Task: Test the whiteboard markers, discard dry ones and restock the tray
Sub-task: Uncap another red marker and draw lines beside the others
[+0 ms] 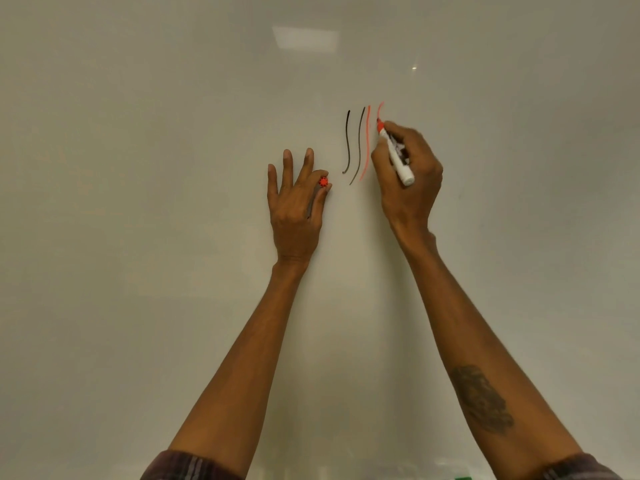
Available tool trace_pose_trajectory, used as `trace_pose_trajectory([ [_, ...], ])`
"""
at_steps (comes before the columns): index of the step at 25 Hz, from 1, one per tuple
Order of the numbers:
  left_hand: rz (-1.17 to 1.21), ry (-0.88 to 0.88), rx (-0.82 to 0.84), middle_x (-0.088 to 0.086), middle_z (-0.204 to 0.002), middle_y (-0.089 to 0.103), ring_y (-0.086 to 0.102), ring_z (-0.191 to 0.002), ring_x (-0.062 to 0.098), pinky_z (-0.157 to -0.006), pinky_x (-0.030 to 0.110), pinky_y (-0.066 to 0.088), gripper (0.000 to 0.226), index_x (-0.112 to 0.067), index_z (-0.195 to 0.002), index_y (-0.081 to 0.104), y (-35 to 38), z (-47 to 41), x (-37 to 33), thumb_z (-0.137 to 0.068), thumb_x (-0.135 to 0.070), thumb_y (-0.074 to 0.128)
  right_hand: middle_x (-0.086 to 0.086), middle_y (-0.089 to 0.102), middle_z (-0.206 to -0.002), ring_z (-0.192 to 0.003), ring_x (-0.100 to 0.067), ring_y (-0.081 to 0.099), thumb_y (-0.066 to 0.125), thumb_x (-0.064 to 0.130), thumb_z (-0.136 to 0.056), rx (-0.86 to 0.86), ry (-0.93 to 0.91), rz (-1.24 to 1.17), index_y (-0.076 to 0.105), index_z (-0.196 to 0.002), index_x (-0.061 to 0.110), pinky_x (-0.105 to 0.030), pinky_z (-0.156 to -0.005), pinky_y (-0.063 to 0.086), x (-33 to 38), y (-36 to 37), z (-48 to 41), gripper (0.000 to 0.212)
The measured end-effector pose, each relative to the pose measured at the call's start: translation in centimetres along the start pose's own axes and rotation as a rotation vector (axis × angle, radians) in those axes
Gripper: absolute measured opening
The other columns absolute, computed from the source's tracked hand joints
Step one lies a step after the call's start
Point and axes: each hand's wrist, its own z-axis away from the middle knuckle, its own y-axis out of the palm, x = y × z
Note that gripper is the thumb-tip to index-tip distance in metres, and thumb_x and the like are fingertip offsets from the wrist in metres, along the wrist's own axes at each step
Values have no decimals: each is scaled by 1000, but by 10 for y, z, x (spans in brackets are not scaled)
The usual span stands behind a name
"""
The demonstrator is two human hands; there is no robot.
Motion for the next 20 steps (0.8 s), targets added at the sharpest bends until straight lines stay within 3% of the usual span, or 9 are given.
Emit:
trace_pose_trajectory([
  [4, 12, -15, 3, 11, -140, 58, 43, -139, 38, -120, 55, 25, 35, -8, -131, 60, -1, 0, 0, -98, -18, 64, 1, 69, -90, -73, -11, 63, 65, 13, -89, 29, 81, -14, 71, -109, 9, -32, -62, 53, -7, -13, 64, 22],
  [7, 34, -56, 16, 10, -142, 56, 42, -140, 37, -120, 53, 24, 39, -6, -133, 59, -4, -2, -3, -96, -18, 65, 0, 71, -94, -77, -13, 66, 64, 10, -92, 77, 324, -228, 70, -110, 7, -28, -67, 54, -2, -18, 87, 19],
  [10, 140, -97, 32, 4, -144, 50, 38, -142, 30, -120, 50, 25, 41, -5, -133, 58, -14, -3, -7, -94, -15, 66, -11, 67, -90, -71, -22, 63, 60, 7, -94, 129, 583, -513, 67, -110, 5, -33, -65, 54, 4, -23, 97, 17],
  [13, 365, -392, 46, 0, -145, 49, 38, -142, 16, -121, 35, 28, 38, -8, -131, 61, -33, 0, -15, -94, -17, 66, -15, 69, -94, -80, -24, 64, 56, 10, -97, 156, 776, -753, 68, -111, 6, -37, -77, 55, 10, -22, 113, 19],
  [15, 509, -622, 27, -2, -135, 61, 51, -134, 14, -115, 33, 39, 33, -9, -127, 66, -51, 5, -24, -95, -18, 66, -16, 70, -99, -84, -25, 65, 49, 11, -99, 181, 871, -925, 66, -116, 3, -35, -80, 55, 17, -20, 125, 26],
  [18, 654, -835, -37, -2, -117, 72, 66, -114, 8, -101, 24, 50, 31, -17, -126, 63, -79, 11, -37, -95, -19, 66, -20, 70, -102, -86, -25, 67, 47, 10, -98, 239, 923, -1035, 61, -122, -2, -32, -80, 56, 30, -10, 143, 30],
  [20, 693, -938, -45, 2, -115, 73, 67, -112, 9, -101, 24, 50, 28, -24, -124, 63, -91, 20, -37, -96, -21, 63, -22, 70, -103, -87, -27, 69, 50, 13, -96, 269, 932, -1055, 61, -121, -4, -31, -80, 57, 39, -2, 153, 31],
])
